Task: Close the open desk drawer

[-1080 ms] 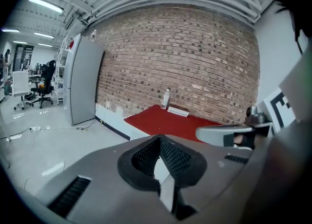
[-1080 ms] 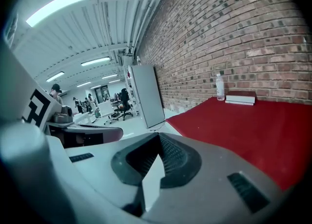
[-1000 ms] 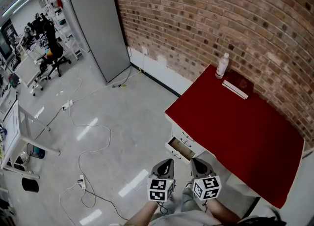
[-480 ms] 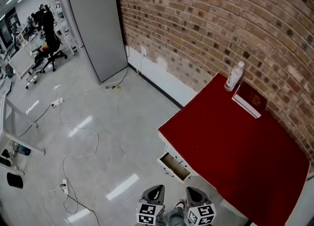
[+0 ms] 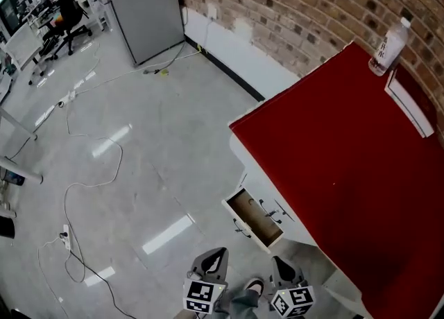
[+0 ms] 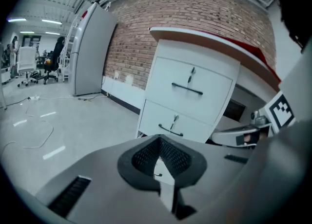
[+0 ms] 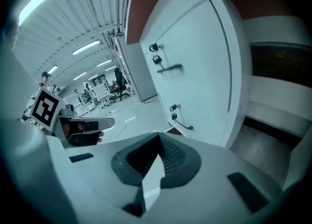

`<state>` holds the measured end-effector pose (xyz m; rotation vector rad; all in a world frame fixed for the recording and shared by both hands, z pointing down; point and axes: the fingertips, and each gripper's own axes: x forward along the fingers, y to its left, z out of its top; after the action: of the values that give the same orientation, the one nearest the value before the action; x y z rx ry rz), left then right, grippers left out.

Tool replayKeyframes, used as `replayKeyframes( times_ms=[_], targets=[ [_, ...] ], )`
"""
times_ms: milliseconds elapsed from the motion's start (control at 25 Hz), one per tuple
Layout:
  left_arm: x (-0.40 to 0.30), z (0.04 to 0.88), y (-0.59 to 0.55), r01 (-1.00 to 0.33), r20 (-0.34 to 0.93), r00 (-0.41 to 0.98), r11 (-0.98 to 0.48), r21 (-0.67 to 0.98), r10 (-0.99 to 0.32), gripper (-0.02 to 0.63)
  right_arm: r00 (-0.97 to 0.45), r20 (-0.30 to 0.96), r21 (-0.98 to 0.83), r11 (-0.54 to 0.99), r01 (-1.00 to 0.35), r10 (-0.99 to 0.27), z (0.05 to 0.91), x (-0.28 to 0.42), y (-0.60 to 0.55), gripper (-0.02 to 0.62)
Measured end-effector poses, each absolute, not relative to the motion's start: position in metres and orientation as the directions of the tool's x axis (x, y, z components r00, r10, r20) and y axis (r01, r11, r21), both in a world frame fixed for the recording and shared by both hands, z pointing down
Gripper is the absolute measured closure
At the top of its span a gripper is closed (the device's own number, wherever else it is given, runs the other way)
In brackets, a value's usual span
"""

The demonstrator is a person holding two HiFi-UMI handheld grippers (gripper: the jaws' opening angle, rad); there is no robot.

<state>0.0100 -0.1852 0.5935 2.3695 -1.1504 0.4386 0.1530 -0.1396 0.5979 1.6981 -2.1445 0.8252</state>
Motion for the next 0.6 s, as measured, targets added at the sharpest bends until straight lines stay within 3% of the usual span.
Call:
replayKeyframes(
  times_ms=[320, 600],
  targets=[
    [0.017, 0.744, -0.182, -0.783, 0.443, 0.621, -0.536, 0.315, -0.647, 0.598, -0.268, 0.503, -0.266, 0.148, -0.952, -0.821, 0.732, 0.181, -0.135, 0.597],
    [0.027, 0.842, -0.194, -0.772, 0.391, 0.634, -0.581, 0.259, -0.668, 0.598, -0.297, 0.446, -0.226, 0.214, -0.95, -0.844, 0.793, 0.2, -0.131, 0.597]
  ],
)
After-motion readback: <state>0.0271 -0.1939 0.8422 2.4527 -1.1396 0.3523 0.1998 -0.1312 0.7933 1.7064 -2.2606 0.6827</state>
